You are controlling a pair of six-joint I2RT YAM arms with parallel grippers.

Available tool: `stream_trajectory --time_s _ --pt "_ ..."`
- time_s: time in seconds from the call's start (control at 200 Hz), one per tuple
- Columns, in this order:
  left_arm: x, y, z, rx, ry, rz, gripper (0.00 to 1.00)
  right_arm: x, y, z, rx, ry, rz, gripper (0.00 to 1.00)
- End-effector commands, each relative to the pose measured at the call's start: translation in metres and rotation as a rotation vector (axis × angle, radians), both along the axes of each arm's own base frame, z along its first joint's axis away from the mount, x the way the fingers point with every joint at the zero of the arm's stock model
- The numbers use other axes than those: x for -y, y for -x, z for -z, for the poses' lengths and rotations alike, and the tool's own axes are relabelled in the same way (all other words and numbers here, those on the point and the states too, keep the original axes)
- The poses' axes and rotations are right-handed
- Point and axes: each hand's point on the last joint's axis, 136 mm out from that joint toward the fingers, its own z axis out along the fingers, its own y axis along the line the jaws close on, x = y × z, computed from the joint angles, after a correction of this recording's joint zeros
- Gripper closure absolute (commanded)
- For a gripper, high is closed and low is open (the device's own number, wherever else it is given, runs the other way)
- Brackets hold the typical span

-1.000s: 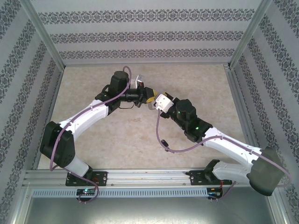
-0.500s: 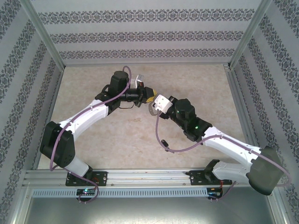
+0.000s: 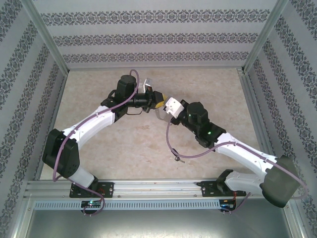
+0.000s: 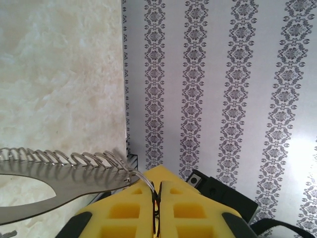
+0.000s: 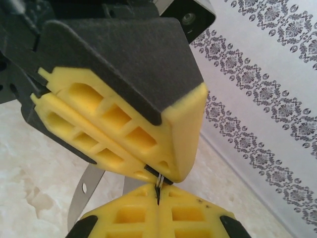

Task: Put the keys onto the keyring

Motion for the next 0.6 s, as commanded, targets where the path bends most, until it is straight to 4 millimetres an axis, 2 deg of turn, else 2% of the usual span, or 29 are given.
stream_trajectory --time_s 0.0,0.115,0.21,0.345,0.52,0.595 --pt "0.006 0.007 -0.021 0.060 0.053 0.030 0.86 0.007 -0.002 -0.039 0.000 -0.163 -0.004 1.00" --pt "0.006 0.006 -0.023 0.068 0.060 0.021 0.83 0.010 -0.002 -0.038 -0.024 -0.182 -0.007 1.00" --pt "0.005 0.006 -0.024 0.070 0.061 0.020 0.73 0.012 -0.004 -0.035 -0.045 -0.190 -0.007 1.00" --pt "0.002 0.005 -0.027 0.094 0.049 0.007 0.68 0.014 -0.009 -0.029 -0.086 -0.207 -0.013 1.00" --pt "-0.016 -0.003 -0.037 0.187 -0.002 -0.048 0.61 0.015 -0.015 -0.030 -0.191 -0.287 -0.072 1.00" --pt "-0.027 -0.008 -0.043 0.282 -0.054 -0.083 0.56 0.015 -0.016 -0.033 -0.248 -0.331 -0.108 1.00"
